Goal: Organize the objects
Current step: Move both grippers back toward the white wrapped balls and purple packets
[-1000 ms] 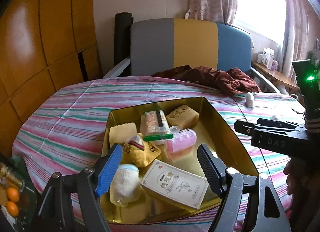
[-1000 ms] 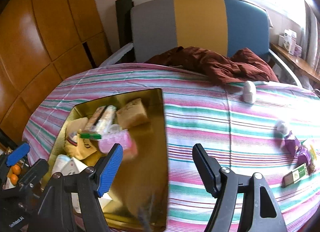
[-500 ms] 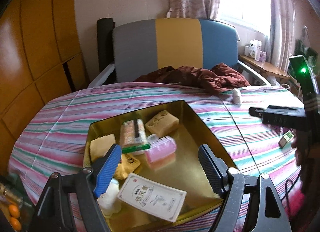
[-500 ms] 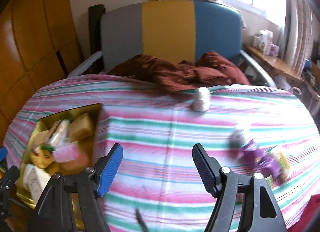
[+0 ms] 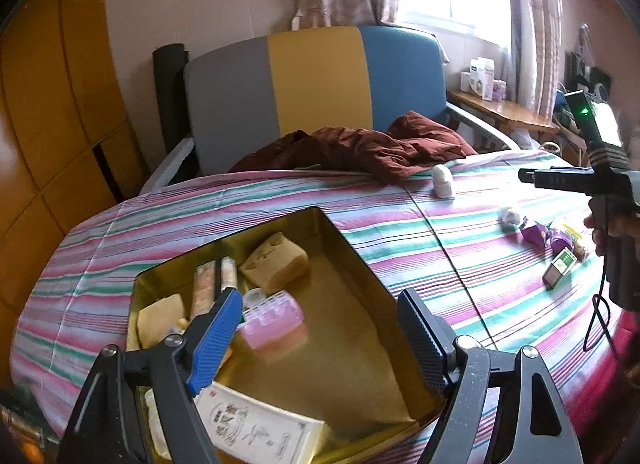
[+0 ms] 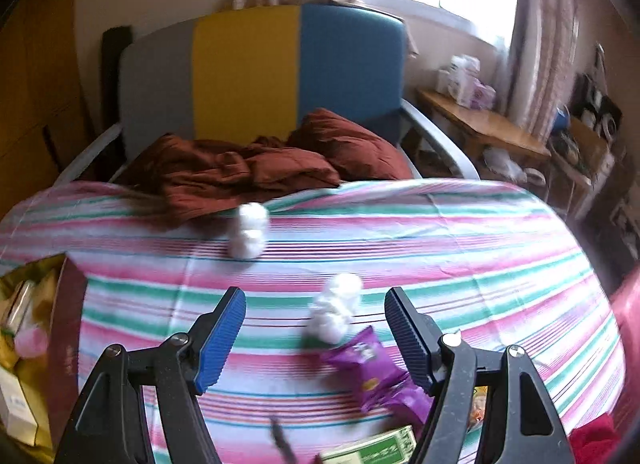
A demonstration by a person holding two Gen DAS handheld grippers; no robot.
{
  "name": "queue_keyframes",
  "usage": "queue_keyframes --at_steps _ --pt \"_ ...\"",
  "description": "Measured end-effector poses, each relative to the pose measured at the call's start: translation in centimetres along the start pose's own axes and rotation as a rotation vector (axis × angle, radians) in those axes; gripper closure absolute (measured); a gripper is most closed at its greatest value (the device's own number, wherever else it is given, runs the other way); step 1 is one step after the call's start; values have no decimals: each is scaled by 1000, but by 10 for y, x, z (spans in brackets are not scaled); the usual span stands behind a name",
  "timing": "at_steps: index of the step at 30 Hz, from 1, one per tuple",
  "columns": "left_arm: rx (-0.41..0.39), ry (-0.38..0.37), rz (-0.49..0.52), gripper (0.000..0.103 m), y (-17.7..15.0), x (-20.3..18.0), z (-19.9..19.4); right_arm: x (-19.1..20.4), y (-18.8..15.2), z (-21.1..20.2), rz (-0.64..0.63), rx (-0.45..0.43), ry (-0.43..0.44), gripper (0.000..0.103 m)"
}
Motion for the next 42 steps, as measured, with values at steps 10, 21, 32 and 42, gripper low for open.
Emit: queue_keyframes --at_steps 10,21,32,42 --pt "15 -24 74 21 16 -38 19 -35 -8 14 163 73 30 30" --pt "63 -84 114 21 38 -76 52 -48 -7 13 232 78 39 30" --pt "137 -163 94 21 83 -121 105 -62 -6 8 306 59 54 30" --pt "186 -191 95 23 120 -173 180 -76 -7 4 390 44 98 30"
Point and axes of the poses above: each gripper's, at about its wrist camera, not at the fingertips, and z roughly the way its jaws point, x to its left, y to its top, the point moved 1 cm from there along z, roughly the way its jaws point, and after that the axes turned 6 degrees about y, right-handed, at the moved point
